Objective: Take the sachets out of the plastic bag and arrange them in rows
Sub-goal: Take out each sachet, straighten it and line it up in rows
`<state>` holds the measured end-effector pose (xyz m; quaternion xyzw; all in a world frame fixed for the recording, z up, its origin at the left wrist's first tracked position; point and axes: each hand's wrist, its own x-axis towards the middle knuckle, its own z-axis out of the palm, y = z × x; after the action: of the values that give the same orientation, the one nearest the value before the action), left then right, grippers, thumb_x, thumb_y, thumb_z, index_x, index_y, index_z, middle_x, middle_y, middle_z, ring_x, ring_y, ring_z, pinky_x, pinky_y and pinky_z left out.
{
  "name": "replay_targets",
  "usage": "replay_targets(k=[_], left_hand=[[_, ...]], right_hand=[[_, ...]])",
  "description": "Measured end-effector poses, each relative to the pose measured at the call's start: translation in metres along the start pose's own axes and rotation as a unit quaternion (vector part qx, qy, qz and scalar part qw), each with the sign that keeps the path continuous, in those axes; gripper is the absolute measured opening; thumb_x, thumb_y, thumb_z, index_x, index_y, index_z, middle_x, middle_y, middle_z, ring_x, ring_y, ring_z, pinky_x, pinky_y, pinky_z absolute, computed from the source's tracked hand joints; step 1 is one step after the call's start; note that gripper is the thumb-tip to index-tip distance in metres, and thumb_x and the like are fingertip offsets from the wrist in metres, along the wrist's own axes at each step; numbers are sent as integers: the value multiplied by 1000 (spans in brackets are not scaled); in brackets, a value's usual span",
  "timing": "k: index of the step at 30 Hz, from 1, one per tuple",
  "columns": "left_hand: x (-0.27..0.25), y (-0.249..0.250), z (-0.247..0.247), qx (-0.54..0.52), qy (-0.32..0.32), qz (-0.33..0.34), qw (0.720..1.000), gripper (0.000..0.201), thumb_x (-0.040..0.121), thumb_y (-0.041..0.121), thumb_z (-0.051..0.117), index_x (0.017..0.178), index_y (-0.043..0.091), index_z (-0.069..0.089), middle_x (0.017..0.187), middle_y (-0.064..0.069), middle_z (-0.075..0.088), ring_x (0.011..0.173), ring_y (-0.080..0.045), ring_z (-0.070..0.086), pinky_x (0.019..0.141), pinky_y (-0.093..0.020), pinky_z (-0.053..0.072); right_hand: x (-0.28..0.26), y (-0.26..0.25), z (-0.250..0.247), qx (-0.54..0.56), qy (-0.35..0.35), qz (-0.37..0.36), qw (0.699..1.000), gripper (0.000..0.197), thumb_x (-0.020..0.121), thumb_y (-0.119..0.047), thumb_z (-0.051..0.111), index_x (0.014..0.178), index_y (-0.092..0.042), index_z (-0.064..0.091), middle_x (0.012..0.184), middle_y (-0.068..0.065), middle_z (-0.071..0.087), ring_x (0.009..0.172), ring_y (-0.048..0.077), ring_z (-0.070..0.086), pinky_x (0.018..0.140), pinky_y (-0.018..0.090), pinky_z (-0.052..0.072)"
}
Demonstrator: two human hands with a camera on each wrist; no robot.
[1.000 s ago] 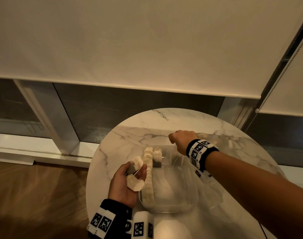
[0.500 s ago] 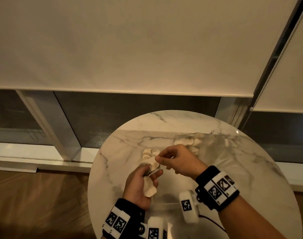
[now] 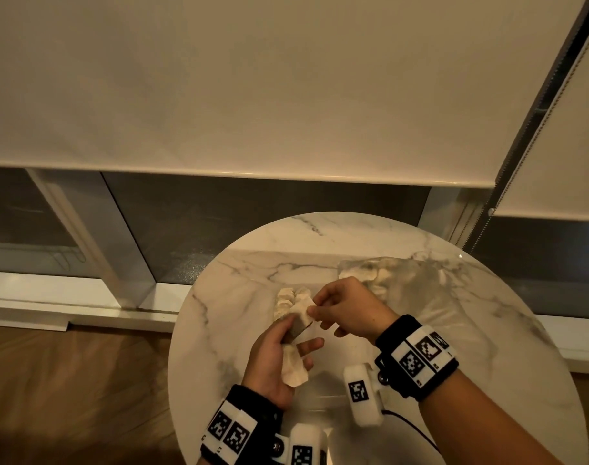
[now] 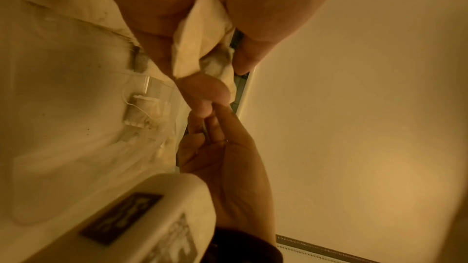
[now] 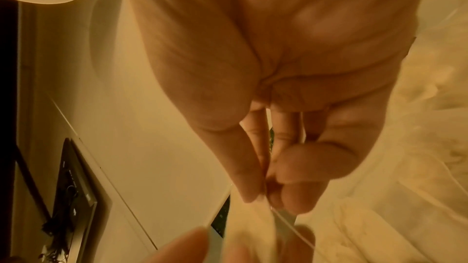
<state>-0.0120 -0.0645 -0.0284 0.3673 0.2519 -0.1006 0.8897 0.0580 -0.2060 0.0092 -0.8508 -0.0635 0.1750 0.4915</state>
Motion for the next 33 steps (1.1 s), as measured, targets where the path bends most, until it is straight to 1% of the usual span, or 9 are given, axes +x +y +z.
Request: replay_targets(k=[4,7,11,14,17,19,22,25,33], left_hand=[[9,4,-11,-68,71,9,995,43,93,24,60,129,2,59,111,-12,63,61,-21,65,40,-22,44],[12,11,-19,-119,113,19,986,37,94,21,58,122,-3,57,112,-13,58,72,-24,62,41,-21,47],[4,23,-25,-133,102,-3,986,17,96,18,54,94,2,56,88,-13,57,70,-23,55,40,-18,46],[6,25,-31,-136,104,-7,985,17,95,19,54,93,2,56,86,-12,56,70,-23,55,39,-19,46],[8,25,-35,-135,112,-2,984,15,95,18,56,90,4,57,92,-10,57,73,-23,56,38,-20,46],[8,26,-36,-136,114,1,984,14,95,17,56,89,5,57,93,-10,57,73,-23,55,38,-19,45],[7,28,-37,-138,109,4,984,12,95,16,57,90,6,57,93,-10,57,71,-23,54,37,-20,44],[5,30,-37,-137,110,4,985,13,95,15,55,87,6,56,85,-11,57,67,-22,52,36,-19,42],[10,29,-45,-140,106,11,984,6,93,14,57,94,8,57,95,-9,57,69,-23,54,37,-21,44]], right_hand=[[17,6,-2,-72,49,-21,996,9,92,-16,72,93,-8,70,75,9,74,58,13,67,49,25,54],[32,16,-2,-150,83,-19,985,6,93,-14,68,90,-9,70,72,7,73,57,18,71,58,34,62],[54,28,6,-237,10,13,971,6,89,-12,69,93,-10,72,81,8,74,71,22,74,71,36,63],[71,31,14,-263,-42,29,964,8,88,-9,73,92,-16,72,83,6,73,75,20,73,76,35,63],[86,32,20,-283,-48,28,957,12,85,-11,77,83,-21,71,77,2,71,69,16,69,70,27,60],[96,34,23,-282,-41,38,958,11,83,-11,79,81,-19,72,80,4,73,68,16,70,68,25,59],[109,36,27,-267,-19,45,963,7,82,-9,80,84,-14,75,86,10,75,76,22,74,75,34,63],[117,38,31,-263,-2,43,964,7,80,-11,80,84,-16,76,91,10,75,83,24,73,79,38,63],[124,45,38,-238,22,59,969,8,82,-8,76,84,-15,73,87,8,71,69,21,73,62,33,63]])
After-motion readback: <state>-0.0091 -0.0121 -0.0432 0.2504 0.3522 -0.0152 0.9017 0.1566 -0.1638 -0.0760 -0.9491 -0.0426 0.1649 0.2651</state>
